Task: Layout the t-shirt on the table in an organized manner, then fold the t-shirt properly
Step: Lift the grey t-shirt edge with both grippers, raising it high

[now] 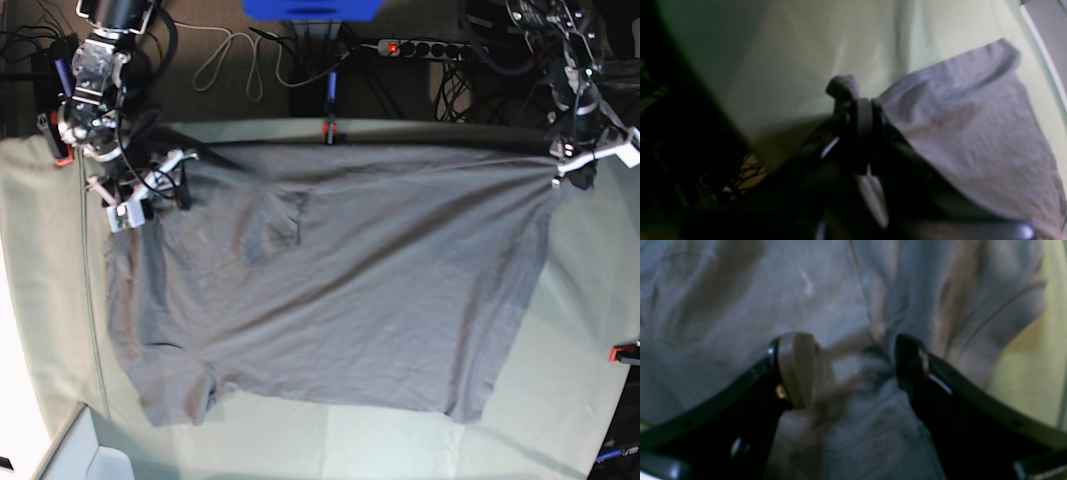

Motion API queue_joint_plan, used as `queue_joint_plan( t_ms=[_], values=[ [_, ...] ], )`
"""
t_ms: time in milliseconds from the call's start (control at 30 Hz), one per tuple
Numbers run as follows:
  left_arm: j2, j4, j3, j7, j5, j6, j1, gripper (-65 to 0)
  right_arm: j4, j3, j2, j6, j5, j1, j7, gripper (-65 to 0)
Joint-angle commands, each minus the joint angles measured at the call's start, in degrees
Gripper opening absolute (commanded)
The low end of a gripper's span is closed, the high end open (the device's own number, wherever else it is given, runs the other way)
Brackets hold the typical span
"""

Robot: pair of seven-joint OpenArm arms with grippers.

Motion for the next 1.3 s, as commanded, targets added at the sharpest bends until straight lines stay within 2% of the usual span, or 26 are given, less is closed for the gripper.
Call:
queue_joint_plan(
  t_ms=[0, 167, 233, 300, 400, 600, 900, 1067, 1267],
  values=[
    [-0.4, 0.9, -0.1, -1.2, -0.1, -0.3, 0.2, -65.0, 0.4, 0.1, 0.2, 0.4, 0.8, 1.3, 1.1, -26.6],
    [-0.5, 0.9, -0.1, -1.2, -0.1, -0.2, -0.4, -65.0, -1.2, 0.1, 1.3, 0.4, 0.8, 1.6, 1.1, -27.3],
    [-0.5, 0.9, -0.2, -1.2, -0.1, -0.1, -1.0, -65.0, -0.8, 0.0, 1.4, 0.4, 0.8, 1.5, 1.1, -32.1],
    [-0.5, 1.2, -0.2, -1.2, -0.1, -0.1, -1.0, -65.0, -0.6, 0.0, 1.4, 0.4, 0.8, 1.4, 1.1, -43.1],
    [-0.5, 1.6, -0.2, -1.2, -0.1, -0.1, -1.0, -65.0, 0.8, 0.2, 1.4, 0.4, 0.8, 0.5, 1.0, -65.0],
    [-1.5, 1.7, -0.2, -1.2, -0.1, -0.1, -1.0, -65.0, 12.4, 0.1, 1.0, 0.4, 1.2, -6.2, 1.1, -65.0],
    [-2.7, 8.0, -1.5, -1.3, -0.1, 0.0, 0.2, -65.0, 28.9, 0.3, 1.2, 0.4, 13.1, -20.4, 1.1, -65.0],
    [-2.5, 11.9, -2.7, -1.2, -0.1, 0.0, 0.6, -65.0, 30.3, 1.8, 1.0, 0.4, 15.2, -24.0, 0.8, -65.0],
    [-2.4, 11.7, -2.7, -1.1, -0.1, -0.2, 0.9, -65.0, 29.3, 4.3, 0.1, 0.4, 15.7, -25.3, 1.1, -65.0]
  ],
)
